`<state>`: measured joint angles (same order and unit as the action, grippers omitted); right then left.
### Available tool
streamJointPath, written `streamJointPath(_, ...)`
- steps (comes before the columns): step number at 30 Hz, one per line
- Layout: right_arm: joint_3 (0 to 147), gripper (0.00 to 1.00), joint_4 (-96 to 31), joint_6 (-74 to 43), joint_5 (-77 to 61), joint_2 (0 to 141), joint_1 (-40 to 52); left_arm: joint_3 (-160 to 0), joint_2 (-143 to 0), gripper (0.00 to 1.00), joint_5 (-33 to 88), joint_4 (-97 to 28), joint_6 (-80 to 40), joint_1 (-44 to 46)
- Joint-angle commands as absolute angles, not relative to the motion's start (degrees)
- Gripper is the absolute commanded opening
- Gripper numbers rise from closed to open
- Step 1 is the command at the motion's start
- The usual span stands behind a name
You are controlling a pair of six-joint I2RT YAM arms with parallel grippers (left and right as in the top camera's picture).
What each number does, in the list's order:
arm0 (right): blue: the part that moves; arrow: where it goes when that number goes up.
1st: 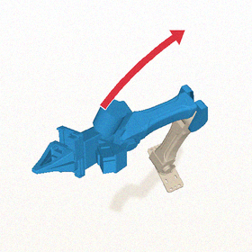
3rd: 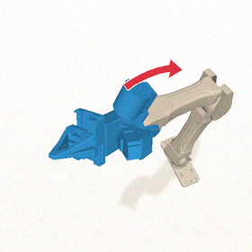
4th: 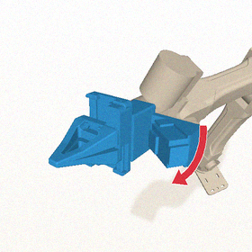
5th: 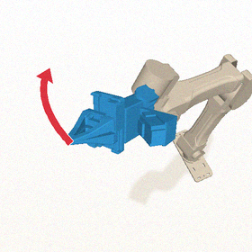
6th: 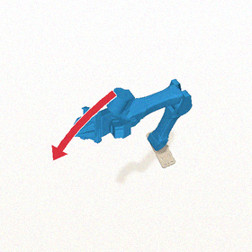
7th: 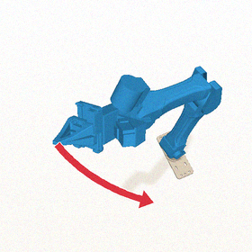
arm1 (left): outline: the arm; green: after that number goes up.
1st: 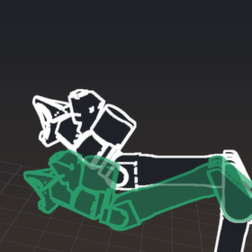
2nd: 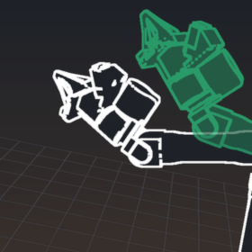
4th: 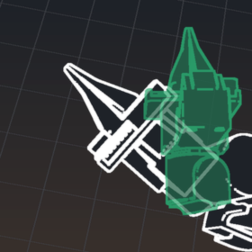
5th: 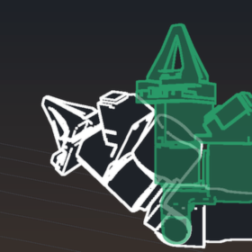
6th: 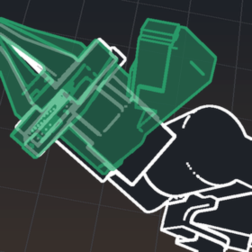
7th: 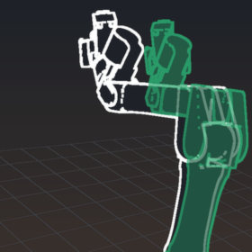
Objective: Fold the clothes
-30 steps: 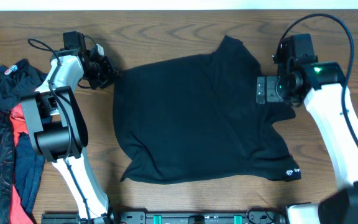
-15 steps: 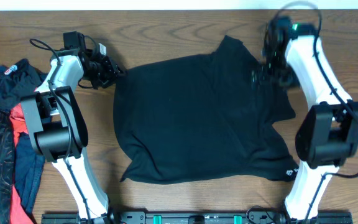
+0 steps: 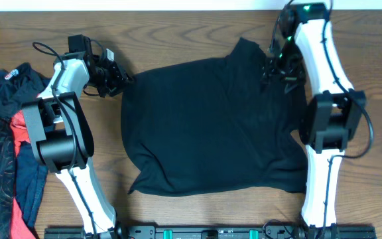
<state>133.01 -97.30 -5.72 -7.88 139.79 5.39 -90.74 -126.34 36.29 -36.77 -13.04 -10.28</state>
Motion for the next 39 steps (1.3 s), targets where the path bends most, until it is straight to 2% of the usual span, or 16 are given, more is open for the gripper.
streamJointPath(1,133.25,0.69,-97.47,-5.1,-10.07,141.69,5.67,-91.0,-126.87,0.36,37.1,-37.5,-12.03,-10.22)
streamJointPath(6,133.99,0.62,-95.31,-1.23,-9.58,141.75,6.74,-91.0,-126.87,0.36,37.12,-37.91,-12.03,-10.2)
streamJointPath(11,134.85,0.61,-86.61,-1.17,-4.62,141.75,8.16,-91.0,-126.87,0.36,37.1,-37.91,-12.03,-10.2)
streamJointPath(13,134.85,0.61,-81.91,-1.17,-2.2,141.75,8.97,-91.0,-126.87,0.36,37.1,-37.91,-12.03,-10.2)
streamJointPath(19,134.85,0.69,-67.99,0.36,3.25,141.75,11.92,-91.0,-126.87,0.35,37.1,-37.5,-12.03,-10.2)
streamJointPath(28,134.82,0.67,-52.56,7.44,11.4,142.15,15.2,-91.0,-126.87,0.32,37.1,-36.82,-12.03,-10.2)
streamJointPath(39,134.82,0.66,-49.8,7.4,10.07,149.97,14.63,-91.0,-126.87,0.32,37.08,-36.36,-11.77,-10.2)
